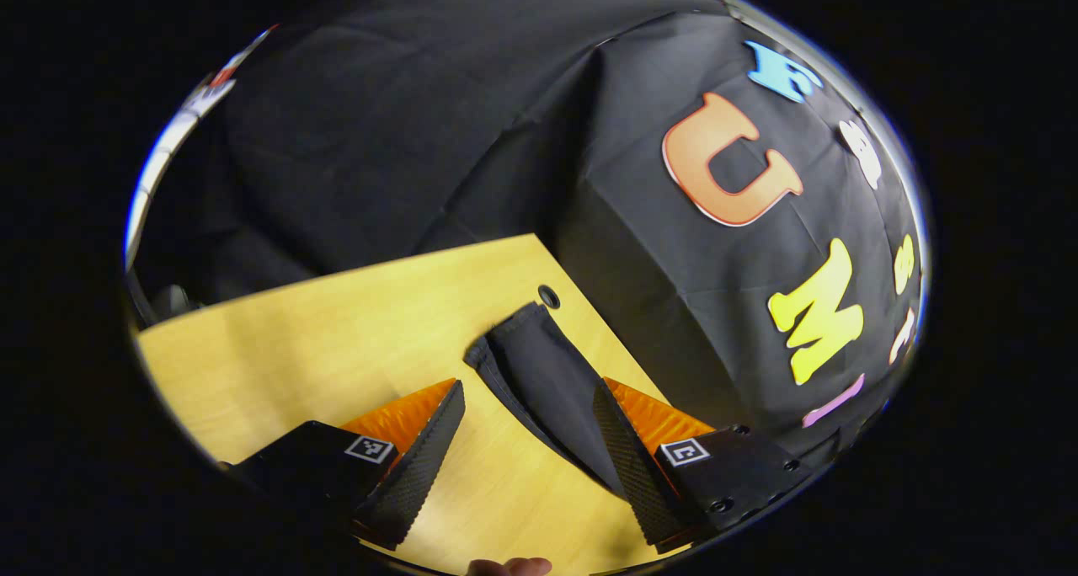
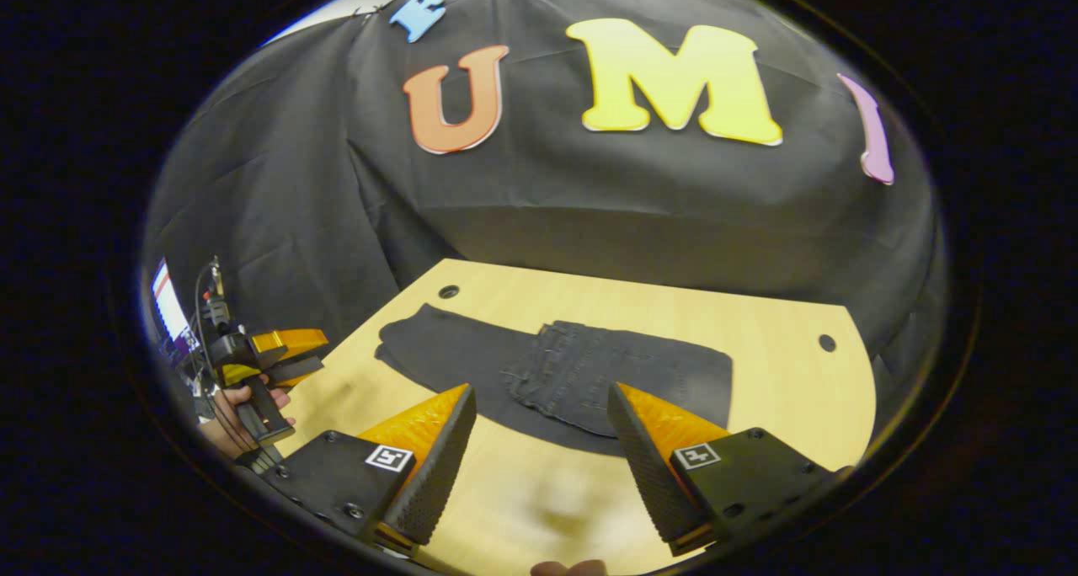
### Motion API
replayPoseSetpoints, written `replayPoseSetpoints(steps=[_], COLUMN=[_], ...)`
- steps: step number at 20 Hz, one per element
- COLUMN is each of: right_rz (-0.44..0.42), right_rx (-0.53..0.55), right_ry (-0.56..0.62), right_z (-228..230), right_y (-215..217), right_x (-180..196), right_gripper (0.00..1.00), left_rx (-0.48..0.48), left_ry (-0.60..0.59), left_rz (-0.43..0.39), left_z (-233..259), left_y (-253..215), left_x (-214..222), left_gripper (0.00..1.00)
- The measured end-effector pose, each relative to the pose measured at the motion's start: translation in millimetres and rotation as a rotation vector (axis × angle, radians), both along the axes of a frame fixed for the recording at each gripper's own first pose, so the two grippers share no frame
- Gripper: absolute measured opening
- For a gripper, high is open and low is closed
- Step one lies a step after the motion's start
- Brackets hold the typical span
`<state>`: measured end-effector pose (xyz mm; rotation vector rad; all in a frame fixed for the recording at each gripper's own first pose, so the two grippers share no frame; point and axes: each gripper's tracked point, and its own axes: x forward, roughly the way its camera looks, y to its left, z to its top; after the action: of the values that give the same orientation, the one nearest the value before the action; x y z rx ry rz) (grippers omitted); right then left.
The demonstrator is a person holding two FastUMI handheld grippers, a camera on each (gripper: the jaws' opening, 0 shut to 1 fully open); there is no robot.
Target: Grasp the waist and the cuffs of the jeans and fold them to make the two legs overlap; first hold the waist and fold one-third of the jeans toward the cuffs, then hold the cuffs and fold the remaining one-third in the same direction to finish folding.
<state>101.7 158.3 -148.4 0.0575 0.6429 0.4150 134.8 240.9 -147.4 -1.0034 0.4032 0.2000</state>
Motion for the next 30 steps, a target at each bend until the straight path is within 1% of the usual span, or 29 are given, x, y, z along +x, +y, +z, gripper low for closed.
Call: replayPoseSetpoints(steps=[4,5,6,7,8,10,11,13,14,15,16,18,19,21,22,23,24,25,26,27,28,29,30], right_rz=[-0.096,-0.119,-0.141,-0.163,-0.179,-0.201,-0.213,-0.244,-0.261,-0.277,-0.289,-0.307,-0.316,-0.338,-0.349,-0.359,-0.368,-0.376,-0.383,-0.392,-0.399,-0.406,-0.410], right_rx=[-0.017,-0.014,-0.003,0.004,0.011,0.013,0.006,0.039,0.051,0.058,0.059,0.055,0.049,0.045,0.045,0.045,0.043,0.038,0.034,0.032,0.032,0.033,0.031], right_ry=[-0.025,-0.025,-0.022,-0.017,-0.014,-0.018,-0.022,-0.008,0.000,0.003,0.002,-0.003,-0.002,0.007,0.013,0.018,0.020,0.022,0.020,0.021,0.019,0.016,0.011], right_z=[20,23,26,28,28,31,31,32,31,31,32,34,32,30,27,25,24,23,23,24,24,25,26], right_y=[-51,-61,-69,-75,-80,-88,-93,-97,-100,-103,-108,-117,-121,-129,-134,-139,-143,-147,-152,-157,-159,-163,-165], right_x=[3,3,4,5,7,8,10,13,15,17,18,17,16,14,12,9,6,3,0,-2,-5,-7,-10], right_gripper=[0.93,0.93,0.99,0.96,0.96,0.93,0.99,0.93,0.93,0.96,0.96,0.96,0.93,0.93,0.93,0.96,0.96,0.93,0.96,0.93,0.96,0.96,0.96], left_rx=[-0.182,-0.224,-0.266,-0.301,-0.321,-0.338,-0.345,-0.386,-0.411,-0.437,-0.449,-0.443,-0.435,-0.407,-0.399,-0.404,-0.414,-0.407,-0.398,-0.398,-0.399,-0.395,-0.383], left_ry=[0.028,0.034,0.043,0.054,0.061,0.067,0.064,0.064,0.065,0.063,0.064,0.064,0.062,0.097,0.119,0.121,0.116,0.125,0.139,0.146,0.143,0.135,0.124], left_rz=[-0.018,-0.009,-0.003,0.010,0.028,0.058,0.074,0.115,0.145,0.170,0.183,0.185,0.182,0.178,0.177,0.184,0.184,0.181,0.177,0.169,0.160,0.151,0.141], left_z=[-26,-32,-39,-46,-52,-61,-61,-61,-59,-61,-62,-63,-63,-72,-78,-80,-77,-80,-84,-86,-85,-79,-76], left_y=[-14,-14,-15,-15,-14,-9,-5,-1,4,7,9,8,8,9,4,5,4,4,3,2,1,1,1], left_x=[37,43,48,52,56,64,70,80,83,90,96,100,102,106,108,108,112,110,110,107,110,110,111], left_gripper=[0.99,0.99,1.00,0.99,1.00,0.98,0.99,0.98,0.98,0.98,0.96,0.96,0.96,0.92,0.70,0.63,0.56,0.53,0.45,0.40,0.29,0.34,0.19])
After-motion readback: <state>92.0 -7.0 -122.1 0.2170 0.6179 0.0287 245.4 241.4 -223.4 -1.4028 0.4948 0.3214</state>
